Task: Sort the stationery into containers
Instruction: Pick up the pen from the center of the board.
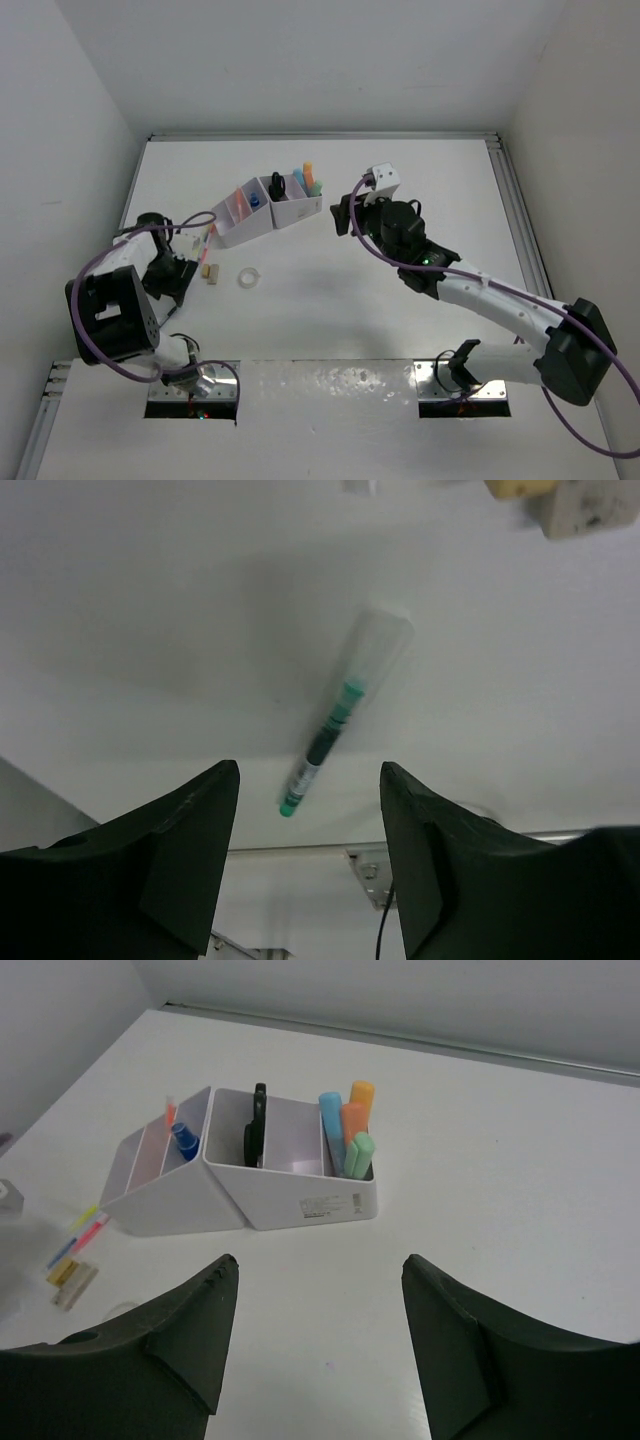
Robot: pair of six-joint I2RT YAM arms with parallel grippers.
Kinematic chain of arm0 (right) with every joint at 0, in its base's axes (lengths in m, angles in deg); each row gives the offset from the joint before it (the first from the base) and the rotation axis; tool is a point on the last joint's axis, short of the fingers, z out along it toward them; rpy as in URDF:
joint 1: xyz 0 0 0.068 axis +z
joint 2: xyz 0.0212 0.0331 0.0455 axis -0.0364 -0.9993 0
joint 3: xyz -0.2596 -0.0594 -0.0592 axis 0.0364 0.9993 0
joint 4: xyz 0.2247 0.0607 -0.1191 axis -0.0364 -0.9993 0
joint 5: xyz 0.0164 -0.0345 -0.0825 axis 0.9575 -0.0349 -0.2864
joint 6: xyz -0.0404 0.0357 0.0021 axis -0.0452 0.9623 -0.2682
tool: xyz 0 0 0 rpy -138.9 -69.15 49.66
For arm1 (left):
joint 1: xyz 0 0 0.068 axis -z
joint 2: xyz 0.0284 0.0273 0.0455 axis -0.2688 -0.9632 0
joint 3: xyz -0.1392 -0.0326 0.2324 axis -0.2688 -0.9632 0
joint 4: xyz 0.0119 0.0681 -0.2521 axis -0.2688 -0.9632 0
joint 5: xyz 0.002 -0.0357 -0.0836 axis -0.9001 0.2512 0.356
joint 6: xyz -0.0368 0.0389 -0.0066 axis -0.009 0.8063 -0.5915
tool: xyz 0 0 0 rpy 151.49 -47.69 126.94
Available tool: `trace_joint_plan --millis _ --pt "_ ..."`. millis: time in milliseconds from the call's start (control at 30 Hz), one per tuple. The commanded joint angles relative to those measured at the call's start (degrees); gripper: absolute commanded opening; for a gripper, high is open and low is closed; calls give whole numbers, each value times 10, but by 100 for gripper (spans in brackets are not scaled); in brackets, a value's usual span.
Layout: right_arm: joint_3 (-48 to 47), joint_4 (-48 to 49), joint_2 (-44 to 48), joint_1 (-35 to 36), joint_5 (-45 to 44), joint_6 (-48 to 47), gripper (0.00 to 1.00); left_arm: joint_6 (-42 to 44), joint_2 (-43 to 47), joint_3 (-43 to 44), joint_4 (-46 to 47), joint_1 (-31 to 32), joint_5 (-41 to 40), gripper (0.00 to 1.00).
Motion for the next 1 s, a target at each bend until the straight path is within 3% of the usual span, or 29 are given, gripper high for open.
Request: trace_joint_plan --millis 0,267,500,600,733,967 --pt "-44 -16 -8 2 29 -8 65 23 0 -8 -2 0 12 56" --pt "-48 -28 -4 2 25 -1 65 17 -40 -32 45 -10 -13 50" --pt "-29 -27 17 2 7 5 65 27 -62 -63 79 -29 -16 34" --pt "-27 -28 20 2 7 6 65 31 -73 -69 88 -39 -24 24" --pt "-26 -29 24 2 4 5 65 41 -81 -72 90 -59 -30 0" --pt "-21 -23 26 2 3 8 65 69 -45 -32 53 -94 -33 0"
